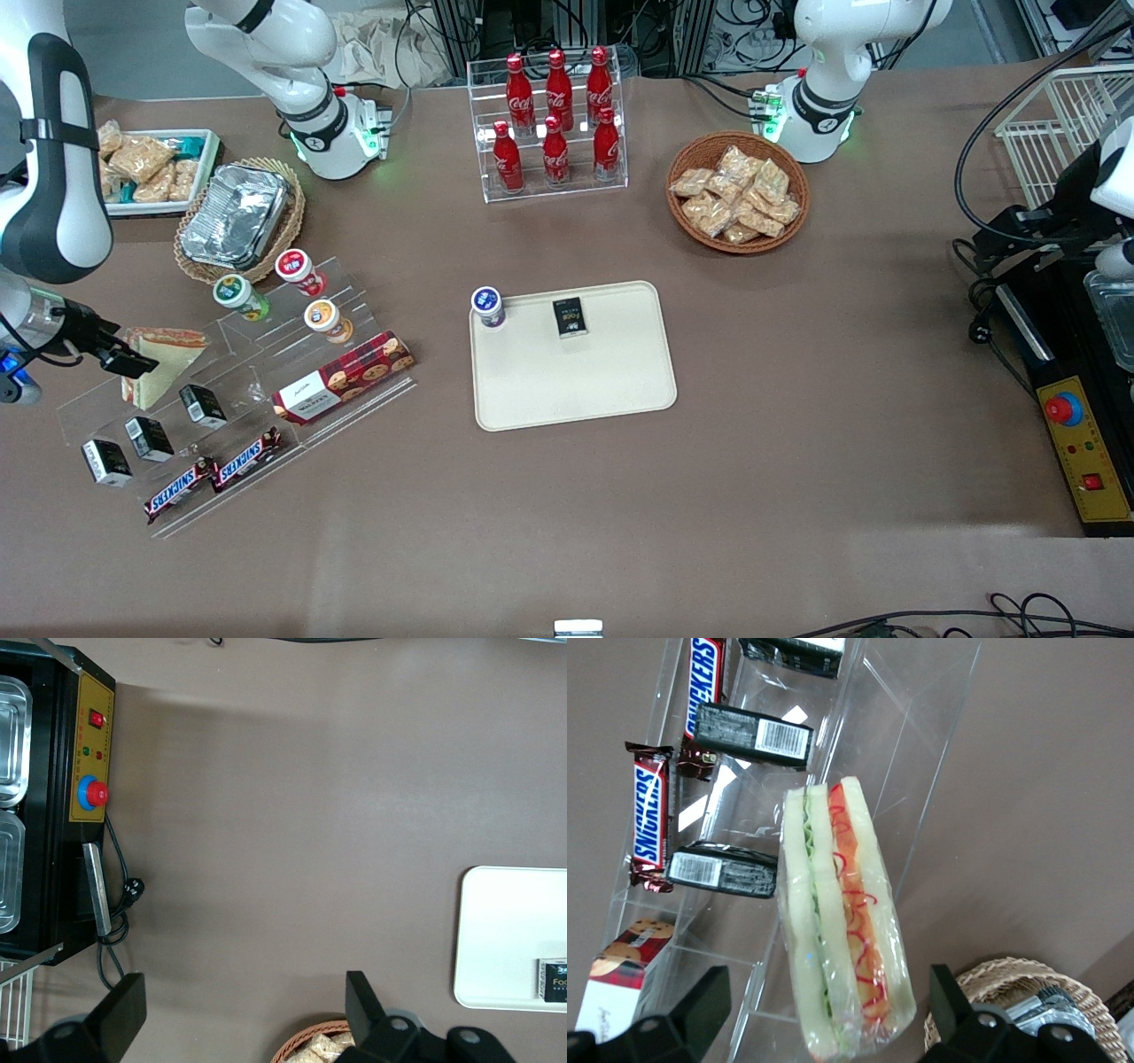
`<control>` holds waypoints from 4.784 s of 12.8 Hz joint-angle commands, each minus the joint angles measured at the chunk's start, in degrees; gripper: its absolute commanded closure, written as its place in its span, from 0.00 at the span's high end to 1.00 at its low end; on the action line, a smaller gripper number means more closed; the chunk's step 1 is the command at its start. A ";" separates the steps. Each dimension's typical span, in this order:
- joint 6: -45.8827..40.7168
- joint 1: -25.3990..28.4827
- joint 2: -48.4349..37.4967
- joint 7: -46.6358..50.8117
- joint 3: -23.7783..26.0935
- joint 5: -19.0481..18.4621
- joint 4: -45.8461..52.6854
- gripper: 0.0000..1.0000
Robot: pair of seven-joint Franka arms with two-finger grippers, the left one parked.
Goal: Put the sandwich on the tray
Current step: 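Lower the open right gripper around the wrapped triangular sandwich, then close the right gripper on the sandwich, then lift the sandwich off the stand and carry it over the cream tray, then lower the held sandwich onto the cream tray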
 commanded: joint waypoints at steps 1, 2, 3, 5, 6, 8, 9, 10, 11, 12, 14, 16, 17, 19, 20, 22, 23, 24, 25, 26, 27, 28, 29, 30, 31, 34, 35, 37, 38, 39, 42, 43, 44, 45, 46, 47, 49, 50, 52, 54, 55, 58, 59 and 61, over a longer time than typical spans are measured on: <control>3.40 -0.40 -2.19 0.30 0.31 0.51 -3.68 1.00; 4.19 -0.48 -2.02 0.12 0.31 0.42 -4.29 1.00; 5.25 -0.48 -1.93 0.03 0.31 0.25 -5.17 1.00; 7.53 -0.48 -1.84 -0.06 0.04 0.07 -6.75 0.99; 8.50 -0.48 -1.67 -0.06 0.04 0.07 -7.46 0.99; 8.77 -0.48 -1.40 -0.06 0.04 -0.02 -7.38 0.96; 8.77 -0.48 -1.40 -0.23 0.04 -0.02 -7.37 0.87; 8.86 -0.48 -1.23 -0.84 0.04 -0.02 -7.37 0.70; 8.95 -0.48 -0.97 -1.72 0.04 -0.02 -7.37 0.60; 9.30 -0.57 -0.79 -2.25 0.04 -0.02 -7.37 0.59; 10.09 -0.57 -0.44 -2.34 0.04 -0.02 -7.37 0.42; 10.18 -0.57 -0.35 -2.43 0.04 -0.02 -7.37 0.25; 10.27 -0.57 -0.35 -2.35 0.04 0.16 -7.29 0.11; 10.00 -0.48 -0.09 -2.43 0.13 0.33 -6.85 0.00; 9.83 -0.48 -0.35 -2.52 0.13 0.33 -6.76 0.00; 8.95 -0.40 -1.31 -6.19 0.22 0.77 -5.36 0.00; 6.86 -0.40 -1.58 -7.60 0.39 0.77 -3.61 0.00; 4.23 -0.13 -2.10 -10.92 0.48 0.95 -1.94 0.00; 2.90 0.04 -2.54 -14.96 0.57 2.34 -0.45 0.00; 1.67 0.13 -2.89 -17.09 0.66 5.31 1.22 0.00; -0.87 0.39 -2.81 -19.28 0.83 5.95 3.76 0.00; -4.98 1.18 -2.55 -22.00 0.83 6.22 6.31 0.00; -6.42 1.97 -2.89 -22.81 0.92 6.40 7.03 0.00; -7.22 3.37 -2.90 -23.61 0.92 6.31 8.34 0.00; -9.14 5.04 -2.90 -25.53 0.92 6.31 9.75 0.00; -15.12 8.74 -2.90 -34.12 0.75 6.22 13.36 0.00; -15.74 9.44 -3.16 -36.60 0.92 6.31 13.37 0.00; -15.92 12.59 -3.07 -40.90 0.83 6.14 14.76 0.00; -16.53 14.79 -3.07 -44.15 0.75 6.31 15.21 0.00; -17.15 16.20 -3.07 -44.61 0.83 6.40 15.21 0.00; -16.19 23.39 -2.55 -44.97 0.83 7.10 15.21 0.00; -14.80 26.03 -2.20 -45.06 0.83 7.54 15.21 0.00; -12.08 29.02 -1.67 -46.02 0.83 7.45 15.21 0.00; -10.67 32.09 -0.54 -48.38 0.75 7.71 15.21 0.00; -9.43 34.30 1.65 -49.88 0.92 8.50 15.30 0.00; -7.51 36.76 3.41 -50.76 0.83 11.38 15.30 0.00; -1.98 41.07 6.67 -52.61 0.83 13.69 15.30 0.00; 0.92 42.74 8.51 -52.62 0.83 13.87 15.30 0.00; 6.46 46.08 12.29 -52.88 0.83 13.87 15.30 0.00; 12.08 47.59 16.25 -57.43 1.80 13.87 15.48 0.00; 15.51 48.11 17.83 -58.50 1.89 13.87 15.48 0.00; 23.42 49.61 23.36 -59.90 2.76 13.87 16.52 0.00; 25.54 49.70 25.82 -62.61 3.29 13.87 17.66 0.00; 27.84 50.49 28.03 -64.39 3.99 13.78 18.46 0.00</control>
